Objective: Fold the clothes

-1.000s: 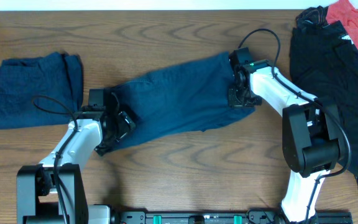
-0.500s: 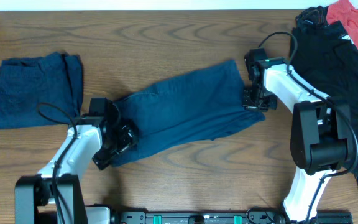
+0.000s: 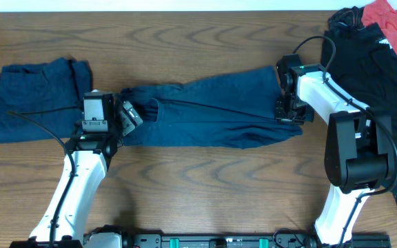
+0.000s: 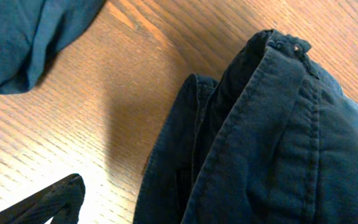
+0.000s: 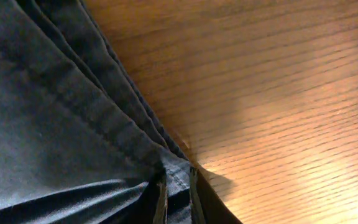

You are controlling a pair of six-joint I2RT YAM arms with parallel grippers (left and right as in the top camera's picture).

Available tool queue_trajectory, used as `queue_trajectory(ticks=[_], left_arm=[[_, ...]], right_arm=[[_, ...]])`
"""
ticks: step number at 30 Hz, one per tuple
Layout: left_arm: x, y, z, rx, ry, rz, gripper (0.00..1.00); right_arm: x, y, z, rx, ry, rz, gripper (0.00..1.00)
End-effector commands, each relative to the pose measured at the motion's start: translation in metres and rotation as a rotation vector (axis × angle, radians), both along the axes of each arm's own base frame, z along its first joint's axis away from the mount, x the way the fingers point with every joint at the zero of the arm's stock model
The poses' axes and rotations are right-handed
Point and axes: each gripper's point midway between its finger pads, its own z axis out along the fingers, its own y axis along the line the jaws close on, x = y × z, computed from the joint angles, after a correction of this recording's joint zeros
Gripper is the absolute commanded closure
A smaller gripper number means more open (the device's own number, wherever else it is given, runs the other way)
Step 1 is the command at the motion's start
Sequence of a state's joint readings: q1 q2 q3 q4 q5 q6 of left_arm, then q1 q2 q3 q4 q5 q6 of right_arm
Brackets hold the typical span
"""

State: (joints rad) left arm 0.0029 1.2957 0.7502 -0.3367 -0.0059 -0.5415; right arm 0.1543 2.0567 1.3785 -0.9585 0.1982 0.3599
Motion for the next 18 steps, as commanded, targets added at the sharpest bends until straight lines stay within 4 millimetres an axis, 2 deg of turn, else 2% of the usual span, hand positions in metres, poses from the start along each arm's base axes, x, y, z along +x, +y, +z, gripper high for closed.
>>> queue_trajectory(ticks=[1,6,8,15,18], left_arm=[[0.002,0.009,0.007,0.027,-0.009,0.022,0.01],[-0.017,0.008,-0.005,0.025,0.086,0.02,0.01],[-0.022,0.002,-0.009,-0.004,0.108,0.002,0.01],[-0.023,-0.04,-0.006,-0.211,0.105,-0.138,0.02],[-0.025,-0.064,0.0,-0.295,0.091,-0.267,0.02]], right_arm=[[-0.013,-0.032,-0.011,-0.119,0.043,-0.031,0.87],[-0.012,-0.031,-0.011,-0.115,0.041,-0.031,0.88],[-0.012,-0.031,-0.011,-0.115,0.04,-0.031,0.87],[-0.013,-0.027,-0.013,-0.089,0.043,-0.033,0.87],[-0.012,-0.026,-0.013,-0.089,0.043,-0.031,0.87]])
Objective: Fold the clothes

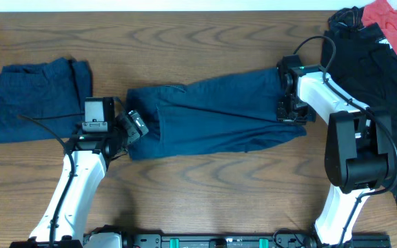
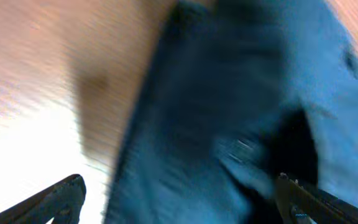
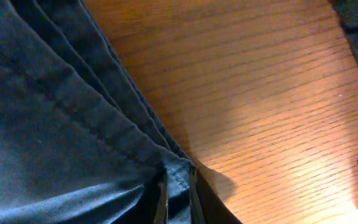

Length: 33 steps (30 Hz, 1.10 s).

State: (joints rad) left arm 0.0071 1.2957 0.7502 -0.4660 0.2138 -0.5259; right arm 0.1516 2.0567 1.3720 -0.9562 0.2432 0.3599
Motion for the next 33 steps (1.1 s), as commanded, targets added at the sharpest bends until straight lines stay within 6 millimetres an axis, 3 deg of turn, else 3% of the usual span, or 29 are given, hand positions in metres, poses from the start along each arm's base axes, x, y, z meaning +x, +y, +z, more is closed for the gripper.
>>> queue_trajectory(ticks=[1,3,6,11,12,13,16,19,29,33], left_arm=[[0.001,-0.035,0.017,-0.158,-0.05,-0.181,0.02],[-0.002,-0.05,0.023,-0.219,-0.069,-0.26,0.02],[0.001,-0.053,0.026,-0.234,-0.087,-0.271,0.02],[0.034,-0.043,0.044,-0.164,-0.247,-0.26,0.01],[0.044,-0.037,0.048,-0.123,-0.285,-0.24,0.05],[0.052,-0.029,0.051,-0.077,-0.32,-0.214,0.24],[0.062,-0.025,0.055,-0.065,-0.352,-0.191,0.5],[0.056,-0.027,0.04,-0.086,-0.285,-0.179,0.68],[0.031,-0.046,-0.041,-0.215,-0.005,-0.213,0.72],[0.023,-0.059,-0.057,-0.297,0.058,-0.239,0.72]], right_arm=[[-0.012,-0.017,-0.013,-0.044,0.045,-0.032,0.87],[-0.012,-0.017,-0.013,-0.044,0.045,-0.032,0.87],[-0.012,-0.017,-0.013,-0.044,0.045,-0.032,0.87],[-0.012,-0.017,-0.013,-0.044,0.045,-0.032,0.87],[-0.012,-0.017,-0.013,-0.044,0.045,-0.032,0.87],[-0.012,-0.017,-0.013,-0.044,0.045,-0.032,0.87],[-0.012,-0.017,-0.013,-0.044,0.045,-0.032,0.87],[-0.012,-0.017,-0.013,-0.044,0.045,-0.032,0.87],[-0.011,-0.017,-0.013,-0.043,0.04,-0.032,0.87],[-0.011,-0.017,-0.013,-0.043,0.039,-0.033,0.87]])
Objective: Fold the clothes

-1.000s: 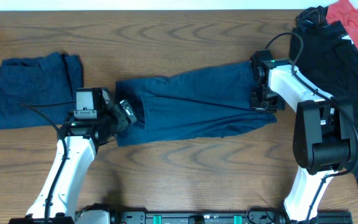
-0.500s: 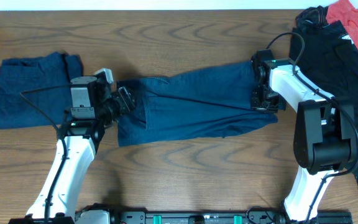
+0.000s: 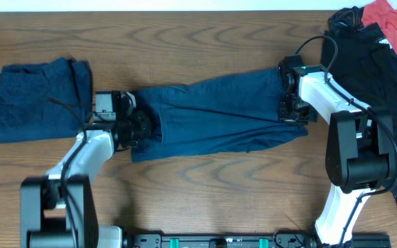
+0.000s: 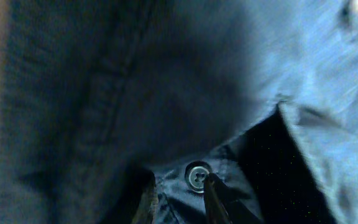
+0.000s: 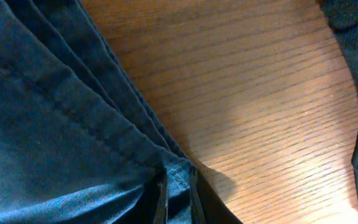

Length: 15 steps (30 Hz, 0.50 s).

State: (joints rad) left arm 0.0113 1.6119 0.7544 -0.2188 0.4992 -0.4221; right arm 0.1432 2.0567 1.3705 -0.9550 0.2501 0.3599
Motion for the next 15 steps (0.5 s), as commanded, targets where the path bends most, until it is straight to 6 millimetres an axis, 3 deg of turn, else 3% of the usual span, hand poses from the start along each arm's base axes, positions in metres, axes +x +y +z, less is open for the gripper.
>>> queue_trajectory(ticks=[1,4,12,14,15], left_arm=[[-0.006,-0.017,-0.002,-0.102,0.032,-0.043,0.72],[0.003,-0.026,0.015,-0.157,-0.04,-0.089,0.72],[0.031,-0.018,0.11,-0.144,-0.337,-0.093,0.66],[0.03,-0.016,0.131,-0.126,-0.402,-0.09,0.63],[0.029,-0.015,0.139,-0.121,-0.424,-0.084,0.62]], right_arm=[[-0.011,-0.013,-0.013,-0.036,0.04,-0.025,0.87],[-0.011,-0.013,-0.013,-0.036,0.039,-0.025,0.87],[-0.012,-0.013,-0.013,-0.036,0.043,-0.025,0.85],[-0.012,-0.011,-0.014,-0.023,0.044,-0.027,0.8],[-0.01,-0.009,-0.014,-0.01,0.038,-0.028,0.67]])
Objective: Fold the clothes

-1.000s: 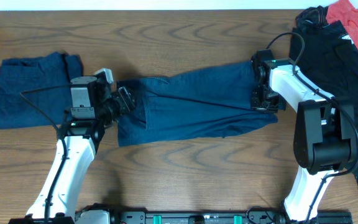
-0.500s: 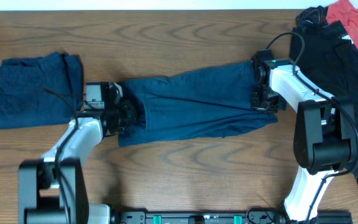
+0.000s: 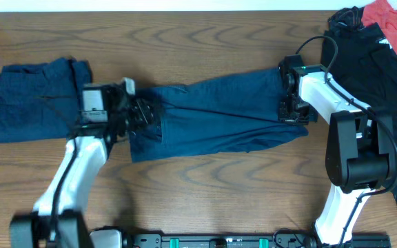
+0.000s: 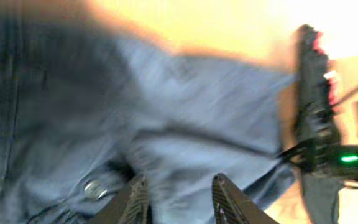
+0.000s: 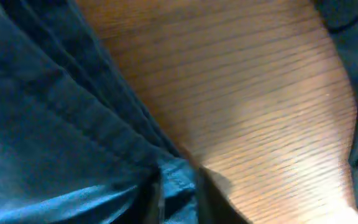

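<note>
Dark blue trousers (image 3: 219, 114) lie stretched across the middle of the table. My left gripper (image 3: 142, 112) is shut on their waist end. In the blurred left wrist view, cloth fills the gap between its fingers (image 4: 180, 199), with a metal button (image 4: 94, 188) just left of them. At the leg-hem end, my right gripper (image 3: 289, 110) is shut on the hem, and the pinched fold shows between its fingers (image 5: 178, 193) over bare wood.
A folded blue garment (image 3: 33, 103) lies at the far left, close behind my left arm. A black garment heap (image 3: 371, 62) and a red one (image 3: 395, 21) fill the right edge. Bare wooden table (image 3: 205, 186) runs along the front.
My left gripper has moved slightly toward the back of the table, still on the waistband. Its camera now looks along the trousers to the right arm. The right gripper has not moved.
At first my left gripper stood open beside the waist end, while the right was shut on the hem. Then the open left gripper was at the waistband, which had bunched slightly rightward. Later it was shut next to the button, and now it holds that spot, tilted up.
</note>
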You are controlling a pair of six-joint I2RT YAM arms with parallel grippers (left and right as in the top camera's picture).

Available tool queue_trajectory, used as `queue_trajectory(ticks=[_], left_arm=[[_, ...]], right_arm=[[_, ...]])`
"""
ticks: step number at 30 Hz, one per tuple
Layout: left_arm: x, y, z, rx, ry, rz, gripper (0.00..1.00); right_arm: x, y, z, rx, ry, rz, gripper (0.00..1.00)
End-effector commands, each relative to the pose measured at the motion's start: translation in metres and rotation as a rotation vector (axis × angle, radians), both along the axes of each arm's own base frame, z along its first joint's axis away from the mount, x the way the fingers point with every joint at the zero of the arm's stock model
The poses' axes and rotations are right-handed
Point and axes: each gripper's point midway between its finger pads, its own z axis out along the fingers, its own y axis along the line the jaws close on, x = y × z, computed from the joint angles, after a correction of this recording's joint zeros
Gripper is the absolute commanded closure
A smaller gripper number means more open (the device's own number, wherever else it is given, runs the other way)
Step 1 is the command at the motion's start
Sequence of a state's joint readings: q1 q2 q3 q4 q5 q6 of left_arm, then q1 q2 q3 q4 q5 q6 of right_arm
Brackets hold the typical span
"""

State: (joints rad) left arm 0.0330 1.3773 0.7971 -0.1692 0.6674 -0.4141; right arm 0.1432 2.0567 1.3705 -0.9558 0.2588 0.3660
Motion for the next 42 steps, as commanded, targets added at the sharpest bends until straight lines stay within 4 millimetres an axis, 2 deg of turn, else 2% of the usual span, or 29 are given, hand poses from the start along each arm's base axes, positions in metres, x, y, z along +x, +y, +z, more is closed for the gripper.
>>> queue_trajectory(ticks=[1,3,6,10,15,17,20,25,29,32,35,38,40,42], left_arm=[[0.001,0.002,0.037,0.007,-0.107,-0.001,0.62],[-0.003,-0.001,0.045,0.002,-0.123,-0.002,0.61],[-0.009,-0.013,0.044,-0.006,-0.106,-0.032,0.6],[-0.019,-0.038,0.031,-0.007,-0.054,-0.105,0.57],[-0.031,-0.072,0.002,0.005,0.031,-0.205,0.57],[-0.033,-0.077,-0.015,0.036,0.074,-0.213,0.57],[-0.037,-0.08,-0.043,0.071,0.153,-0.221,0.57],[-0.041,-0.075,-0.082,0.113,0.265,-0.207,0.57],[-0.037,-0.036,-0.12,0.325,0.336,-0.073,0.57],[-0.039,-0.017,-0.135,0.407,0.381,-0.01,0.57],[-0.036,-0.014,-0.133,0.401,0.376,0.006,0.57],[-0.028,-0.019,-0.111,0.368,0.316,0.004,0.55],[-0.021,-0.021,-0.089,0.351,0.249,0.01,0.47],[-0.017,-0.022,-0.064,0.337,0.175,0.019,0.31]], right_arm=[[-0.008,-0.005,-0.015,0.012,0.031,-0.023,0.61],[0.0,0.001,-0.017,0.043,-0.001,-0.024,0.6],[0.013,0.01,-0.012,0.096,-0.038,-0.018,0.59],[0.035,0.019,0.013,0.138,-0.109,-0.014,0.58],[0.062,0.025,0.064,0.172,-0.252,0.021,0.54],[0.068,0.032,0.085,0.209,-0.301,0.068,0.54],[0.067,0.035,0.103,0.225,-0.334,0.091,0.53],[0.061,0.034,0.108,0.222,-0.322,0.097,0.53],[0.057,0.033,0.106,0.221,-0.305,0.095,0.54],[0.055,0.033,0.105,0.22,-0.295,0.095,0.54],[0.052,0.033,0.105,0.219,-0.284,0.093,0.54],[0.051,0.032,0.104,0.219,-0.28,0.093,0.54],[0.051,0.033,0.104,0.219,-0.28,0.093,0.54],[0.051,0.032,0.104,0.219,-0.28,0.093,0.54]])
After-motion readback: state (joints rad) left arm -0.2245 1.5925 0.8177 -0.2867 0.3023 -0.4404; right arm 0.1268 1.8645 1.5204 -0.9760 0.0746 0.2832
